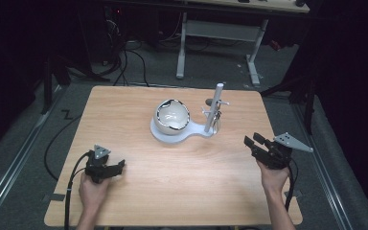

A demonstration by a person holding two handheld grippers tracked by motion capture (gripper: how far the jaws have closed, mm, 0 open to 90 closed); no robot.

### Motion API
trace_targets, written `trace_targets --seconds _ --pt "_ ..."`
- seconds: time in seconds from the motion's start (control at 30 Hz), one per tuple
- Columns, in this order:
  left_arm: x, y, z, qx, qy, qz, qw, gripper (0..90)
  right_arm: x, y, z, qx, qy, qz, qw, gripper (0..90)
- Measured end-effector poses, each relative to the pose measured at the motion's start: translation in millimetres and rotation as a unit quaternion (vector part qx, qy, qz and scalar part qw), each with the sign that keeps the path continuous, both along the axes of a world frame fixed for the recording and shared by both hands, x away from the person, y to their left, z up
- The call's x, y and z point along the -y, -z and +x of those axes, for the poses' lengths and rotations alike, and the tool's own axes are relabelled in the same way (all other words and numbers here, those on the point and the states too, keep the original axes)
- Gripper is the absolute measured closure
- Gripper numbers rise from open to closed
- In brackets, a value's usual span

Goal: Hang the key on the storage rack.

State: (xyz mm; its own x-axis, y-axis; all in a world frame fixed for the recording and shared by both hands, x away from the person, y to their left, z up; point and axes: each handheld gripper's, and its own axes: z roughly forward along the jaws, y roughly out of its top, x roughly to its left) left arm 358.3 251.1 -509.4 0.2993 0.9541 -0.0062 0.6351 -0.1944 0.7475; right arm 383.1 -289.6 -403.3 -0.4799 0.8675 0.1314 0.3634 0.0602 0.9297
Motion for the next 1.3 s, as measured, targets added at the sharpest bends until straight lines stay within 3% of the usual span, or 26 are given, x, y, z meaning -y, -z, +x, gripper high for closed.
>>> trace_targets --seconds 1.3 --pt "0.1 0.0 -0.1 0.000 0.000 0.000 1.0000 23.5 0.2 53.0 1.1 -0.049 0.025 -0.023 0.9983 54.1"
